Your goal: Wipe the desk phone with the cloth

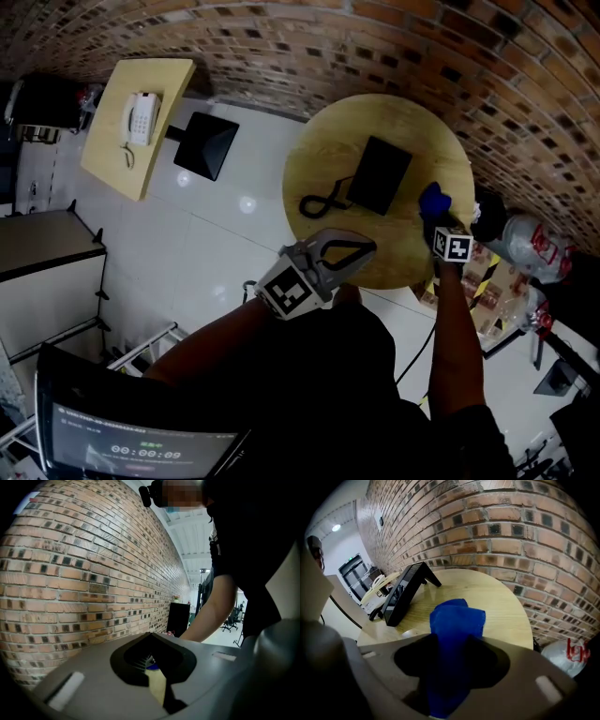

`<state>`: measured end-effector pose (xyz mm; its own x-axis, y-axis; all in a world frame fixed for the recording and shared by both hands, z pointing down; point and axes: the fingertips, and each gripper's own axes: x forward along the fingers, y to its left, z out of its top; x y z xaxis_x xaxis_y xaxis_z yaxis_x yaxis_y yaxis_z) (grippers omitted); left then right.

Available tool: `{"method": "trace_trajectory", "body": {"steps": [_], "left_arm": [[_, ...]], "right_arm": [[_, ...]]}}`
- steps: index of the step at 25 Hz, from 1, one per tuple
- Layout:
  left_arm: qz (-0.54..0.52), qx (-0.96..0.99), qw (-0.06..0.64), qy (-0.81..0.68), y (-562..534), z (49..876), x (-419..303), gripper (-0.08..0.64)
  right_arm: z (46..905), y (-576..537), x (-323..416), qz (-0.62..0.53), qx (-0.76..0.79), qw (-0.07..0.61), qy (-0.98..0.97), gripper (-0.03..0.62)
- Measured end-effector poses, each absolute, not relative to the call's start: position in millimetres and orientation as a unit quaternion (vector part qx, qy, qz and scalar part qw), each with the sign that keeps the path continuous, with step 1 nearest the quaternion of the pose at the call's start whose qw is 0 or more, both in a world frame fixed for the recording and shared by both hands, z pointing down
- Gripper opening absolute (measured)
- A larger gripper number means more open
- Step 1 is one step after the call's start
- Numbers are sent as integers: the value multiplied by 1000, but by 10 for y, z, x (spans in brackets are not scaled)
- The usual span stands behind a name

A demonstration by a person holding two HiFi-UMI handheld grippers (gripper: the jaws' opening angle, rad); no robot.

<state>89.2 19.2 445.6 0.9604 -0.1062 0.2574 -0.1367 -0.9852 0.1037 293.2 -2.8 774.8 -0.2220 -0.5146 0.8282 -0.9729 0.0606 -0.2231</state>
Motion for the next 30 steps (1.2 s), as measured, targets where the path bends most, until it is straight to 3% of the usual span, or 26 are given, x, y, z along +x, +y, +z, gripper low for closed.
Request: {"method": "trace_trajectory", "body": {"steps": [3,11,19,21,26,30], "left_arm": [[122,990,33,-56,213,4492,986,5],[83,995,11,-56,247,3984,707,5],[40,998,0,-37,279,3593,213,5],[25,999,15,-38,261,3526,175,5],[18,999,25,-33,294,3472,122,5],[14,999,24,-21,388,3384,159,5]], "right_arm": [[7671,-6,2961,399,538,289,-684,276],[5860,-187,2660,235,579,195,-756,276],[4320,325,1343,127,557,83,-817,261],[4109,498,1065,118,549,70,-825,218],[3764,751,570,102,540,36,-835,12],[3624,803,429,94,532,36,-841,1]]}}
